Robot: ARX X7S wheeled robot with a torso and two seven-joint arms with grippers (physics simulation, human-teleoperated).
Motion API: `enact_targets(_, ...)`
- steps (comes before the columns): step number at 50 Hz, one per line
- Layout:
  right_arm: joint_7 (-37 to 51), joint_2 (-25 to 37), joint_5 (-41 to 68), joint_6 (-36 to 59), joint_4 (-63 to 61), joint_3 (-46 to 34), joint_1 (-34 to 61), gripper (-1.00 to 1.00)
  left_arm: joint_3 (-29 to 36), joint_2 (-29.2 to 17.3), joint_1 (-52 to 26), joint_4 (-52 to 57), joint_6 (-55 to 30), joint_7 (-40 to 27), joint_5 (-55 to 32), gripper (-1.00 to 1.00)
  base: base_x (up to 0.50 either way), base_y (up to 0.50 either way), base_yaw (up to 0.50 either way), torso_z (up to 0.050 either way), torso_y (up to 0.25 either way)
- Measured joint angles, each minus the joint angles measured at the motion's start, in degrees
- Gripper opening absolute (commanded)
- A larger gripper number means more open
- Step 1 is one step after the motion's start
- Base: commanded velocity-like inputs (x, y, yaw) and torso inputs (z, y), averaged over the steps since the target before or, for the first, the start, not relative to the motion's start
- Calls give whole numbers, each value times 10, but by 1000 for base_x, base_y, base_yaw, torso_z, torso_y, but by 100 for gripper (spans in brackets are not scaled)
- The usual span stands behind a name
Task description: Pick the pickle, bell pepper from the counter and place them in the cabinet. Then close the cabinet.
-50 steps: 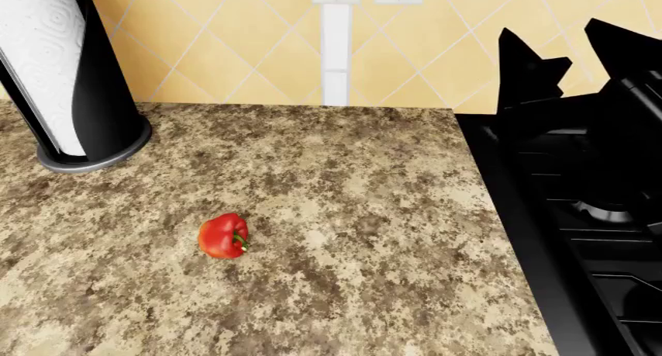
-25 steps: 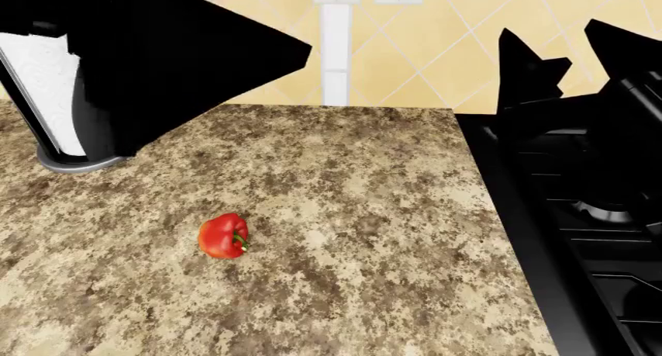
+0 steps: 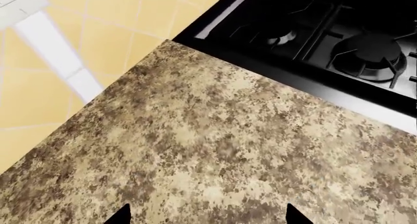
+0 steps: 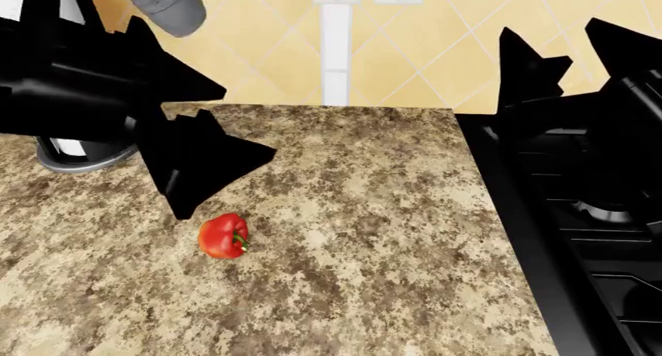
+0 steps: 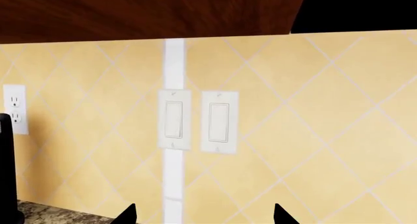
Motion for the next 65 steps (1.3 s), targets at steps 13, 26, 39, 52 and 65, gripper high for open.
enact_targets(13, 5, 3, 7, -2, -1, -1, 1, 100, 32, -17, 39, 36, 9, -16, 34, 100, 0, 0, 0, 0, 0)
enact_targets(26, 6, 7, 8, -6, -1, -1, -1, 100, 56, -31, 58, 45, 16, -20, 51, 100, 0, 0, 0, 0, 0)
enact_targets(39, 4, 8, 6, -11, -1, -4, -4, 100, 76, -38, 71, 36, 24, -22, 62, 100, 0, 0, 0, 0, 0)
enact_targets(52, 3, 9, 4, -15, 1, -9, -3, 100, 99, -32, 101, 11, 51, 2, 103, 100, 0, 0, 0, 0, 0)
enact_targets(65, 3, 10, 3, -18, 2, -12, -3, 100, 125, -24, 135, -10, 74, 16, 140, 100, 0, 0, 0, 0, 0)
